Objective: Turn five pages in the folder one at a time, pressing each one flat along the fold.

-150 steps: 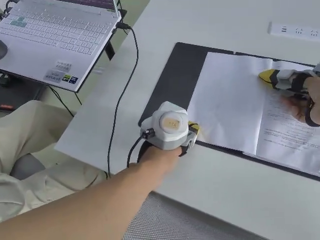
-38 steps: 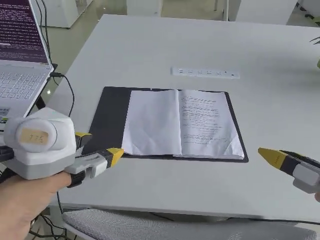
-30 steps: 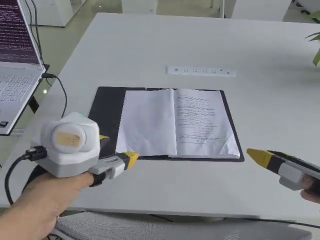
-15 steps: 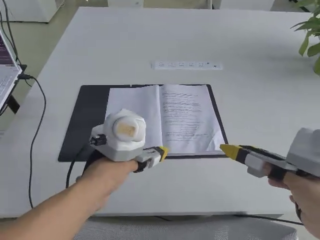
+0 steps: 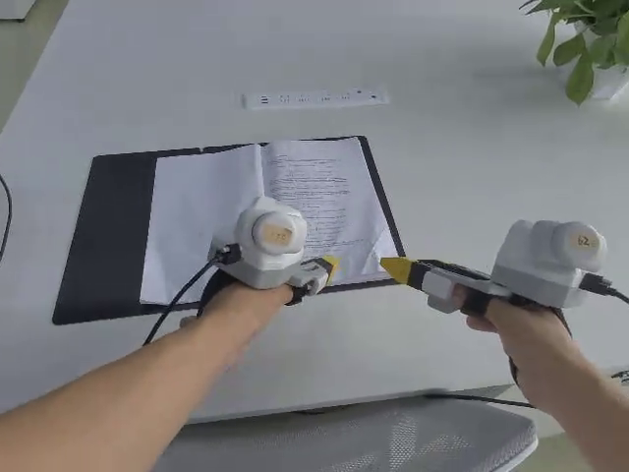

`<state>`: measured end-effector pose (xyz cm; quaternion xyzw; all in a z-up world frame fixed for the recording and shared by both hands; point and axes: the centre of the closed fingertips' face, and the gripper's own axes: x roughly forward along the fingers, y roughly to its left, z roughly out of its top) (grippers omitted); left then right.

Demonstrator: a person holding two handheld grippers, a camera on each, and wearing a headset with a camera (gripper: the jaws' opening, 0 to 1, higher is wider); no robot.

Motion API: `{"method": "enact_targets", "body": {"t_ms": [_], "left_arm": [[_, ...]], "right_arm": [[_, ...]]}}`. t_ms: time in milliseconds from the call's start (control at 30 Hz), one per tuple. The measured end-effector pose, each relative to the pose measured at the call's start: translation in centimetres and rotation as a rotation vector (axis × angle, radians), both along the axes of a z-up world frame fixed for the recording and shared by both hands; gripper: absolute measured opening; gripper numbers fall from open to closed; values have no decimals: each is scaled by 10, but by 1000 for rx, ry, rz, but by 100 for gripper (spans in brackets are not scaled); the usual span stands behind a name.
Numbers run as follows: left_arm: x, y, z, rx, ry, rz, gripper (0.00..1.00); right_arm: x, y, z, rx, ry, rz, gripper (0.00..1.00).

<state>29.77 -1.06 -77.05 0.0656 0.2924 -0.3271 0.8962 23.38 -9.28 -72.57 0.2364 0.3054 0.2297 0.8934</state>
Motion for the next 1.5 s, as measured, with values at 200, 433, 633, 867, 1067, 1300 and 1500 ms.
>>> {"method": "enact_targets", "body": {"t_ms": [200,433,633,867,1067,1300,1500], "left_arm": [[8,-26,-19,-1,8,-17,52],[9,-30,-36,66,-5,-39,50],[12,-29,-38,74,-17,-48,48],[14,-26,-38,62,-16,-38,43],[21,-18,-38,65,-24,-1,25],[18,-18,-35,67,-19,-16,21],[17,-18,-33,51,-10,6,16]], "right_arm": [[4,-4,-7,5,17,-3,43],[10,-8,-16,9,26,-7,42],[18,-8,-22,25,30,-9,41],[25,-3,-23,40,17,-5,40],[27,-3,-26,41,14,-6,40],[31,-5,-30,36,18,-13,39],[34,1,-33,26,20,7,38]]}}
